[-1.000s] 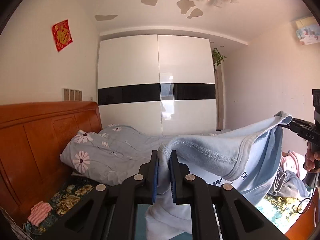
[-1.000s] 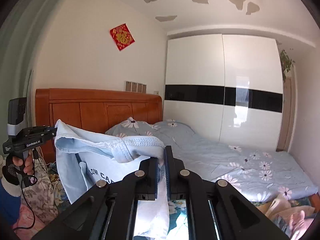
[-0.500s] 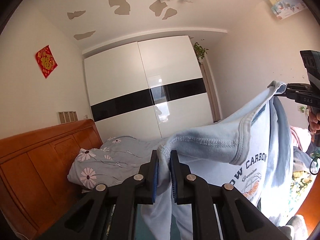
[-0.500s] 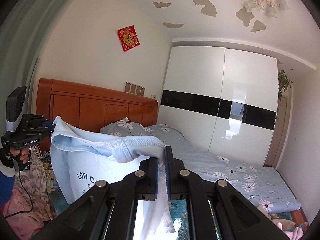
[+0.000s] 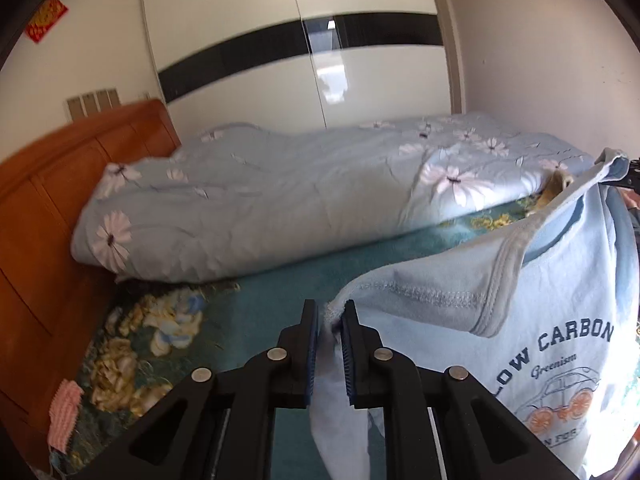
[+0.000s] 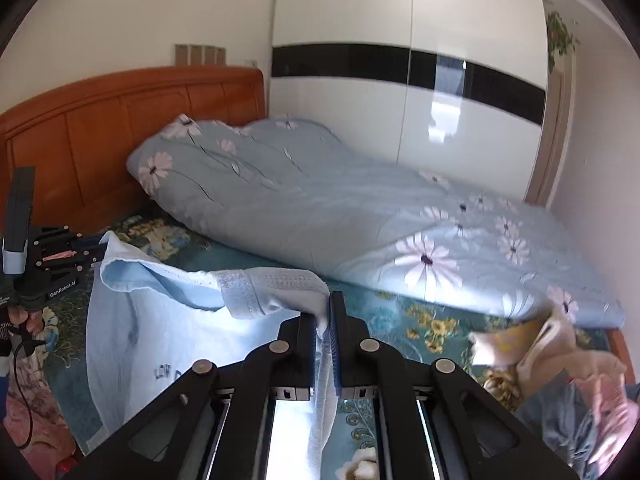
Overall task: Fold clothes
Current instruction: 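Lift the t-shirt with both grippers and shake it open in the air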
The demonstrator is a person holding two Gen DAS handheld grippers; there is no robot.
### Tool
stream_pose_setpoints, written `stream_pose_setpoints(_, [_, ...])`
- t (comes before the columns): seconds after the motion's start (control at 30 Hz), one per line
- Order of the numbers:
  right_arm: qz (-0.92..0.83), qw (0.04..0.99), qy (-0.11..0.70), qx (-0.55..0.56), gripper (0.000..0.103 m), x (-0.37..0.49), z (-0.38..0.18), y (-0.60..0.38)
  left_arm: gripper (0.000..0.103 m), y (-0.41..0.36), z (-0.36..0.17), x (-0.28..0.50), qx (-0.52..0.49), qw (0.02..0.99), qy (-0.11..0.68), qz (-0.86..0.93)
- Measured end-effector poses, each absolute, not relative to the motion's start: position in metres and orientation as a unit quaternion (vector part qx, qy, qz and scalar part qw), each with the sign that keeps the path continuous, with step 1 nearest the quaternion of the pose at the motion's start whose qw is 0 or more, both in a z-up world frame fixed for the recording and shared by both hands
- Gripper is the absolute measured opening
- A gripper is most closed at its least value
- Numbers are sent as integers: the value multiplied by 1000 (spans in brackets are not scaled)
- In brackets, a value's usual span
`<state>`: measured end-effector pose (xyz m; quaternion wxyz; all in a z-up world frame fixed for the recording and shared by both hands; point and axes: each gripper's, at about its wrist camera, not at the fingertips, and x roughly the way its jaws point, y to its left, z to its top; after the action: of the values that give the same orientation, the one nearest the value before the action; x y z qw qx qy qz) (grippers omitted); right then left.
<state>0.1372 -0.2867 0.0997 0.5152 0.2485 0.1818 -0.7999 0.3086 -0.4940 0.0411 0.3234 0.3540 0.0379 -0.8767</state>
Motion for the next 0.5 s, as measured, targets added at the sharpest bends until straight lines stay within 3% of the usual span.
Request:
stream_pose_setpoints(0.17, [-783, 480, 200, 342, 6, 66, 4, -344, 11, -539, -44, 248, 411, 335, 77, -844])
stream_pose_setpoints(0.5, [-762, 449, 235, 403, 6, 8, -95, -416, 11, -619, -121, 184, 474, 360, 131, -792])
